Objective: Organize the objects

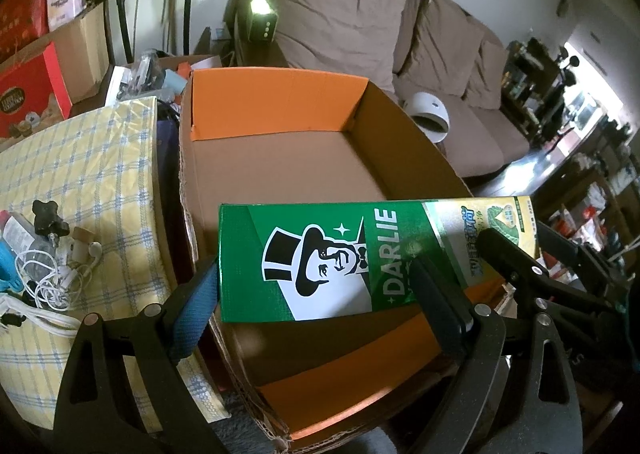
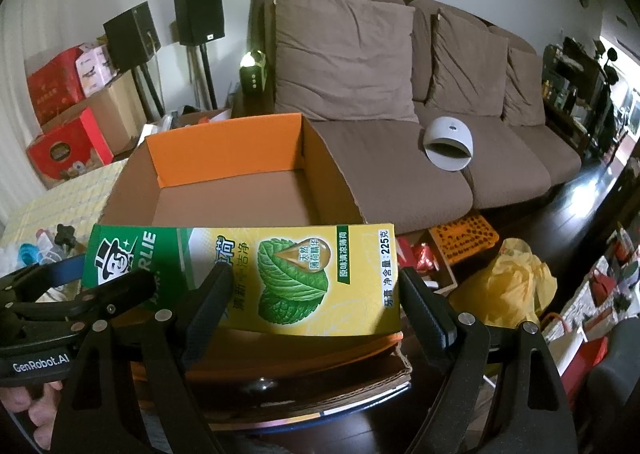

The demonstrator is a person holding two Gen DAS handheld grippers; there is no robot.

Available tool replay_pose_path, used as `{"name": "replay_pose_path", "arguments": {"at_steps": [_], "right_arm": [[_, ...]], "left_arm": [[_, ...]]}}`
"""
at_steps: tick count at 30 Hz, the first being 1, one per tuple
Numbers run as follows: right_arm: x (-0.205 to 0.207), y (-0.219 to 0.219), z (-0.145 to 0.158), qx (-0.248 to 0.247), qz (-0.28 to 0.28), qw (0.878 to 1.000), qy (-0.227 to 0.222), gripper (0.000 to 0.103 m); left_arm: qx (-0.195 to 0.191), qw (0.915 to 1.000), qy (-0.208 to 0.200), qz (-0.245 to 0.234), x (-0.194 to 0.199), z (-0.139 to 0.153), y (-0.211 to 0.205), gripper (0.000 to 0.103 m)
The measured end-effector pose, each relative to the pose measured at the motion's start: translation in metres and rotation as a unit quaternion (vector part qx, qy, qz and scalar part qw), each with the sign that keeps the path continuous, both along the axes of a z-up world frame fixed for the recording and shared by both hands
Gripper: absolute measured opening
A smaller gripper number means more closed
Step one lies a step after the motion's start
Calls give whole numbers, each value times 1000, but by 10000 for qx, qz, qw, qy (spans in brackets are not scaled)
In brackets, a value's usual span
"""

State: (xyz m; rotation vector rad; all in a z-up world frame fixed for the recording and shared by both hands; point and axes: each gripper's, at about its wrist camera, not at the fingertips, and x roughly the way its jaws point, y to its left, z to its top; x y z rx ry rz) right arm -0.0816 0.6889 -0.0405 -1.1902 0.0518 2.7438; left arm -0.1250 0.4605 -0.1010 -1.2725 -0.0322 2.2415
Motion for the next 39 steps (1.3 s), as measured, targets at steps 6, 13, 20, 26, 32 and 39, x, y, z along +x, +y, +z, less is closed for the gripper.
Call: {"name": "replay_pose_path", "arguments": {"at_steps": [6,13,20,26,32,39], "right_arm": [[-1,2,-3,-57,-27,9999,-97,86],[0,0,-1,22,-14,10000,-59,87],[1,-3,0,94,39,9999,-47,89],[0,-4,-1,107,59,9999,-63,90],[-2,0,-5,-4,84,9999,-104,90],[2,2,0,89,19,9999,-68,91]], "left_arm": [[-47,10000,39,-41,1,-1,1,91],[22,9999,-10,-106,-2,-2,-1,92],[134,9997,-91,-174,-5,-3,-4,92],[240,9994,-188,-169,-9,-4,-8,92],[220,9993,-210,-213,-10,-4,-8,93],[249,9987,-305,-317,-4,-2,-2,93]]}}
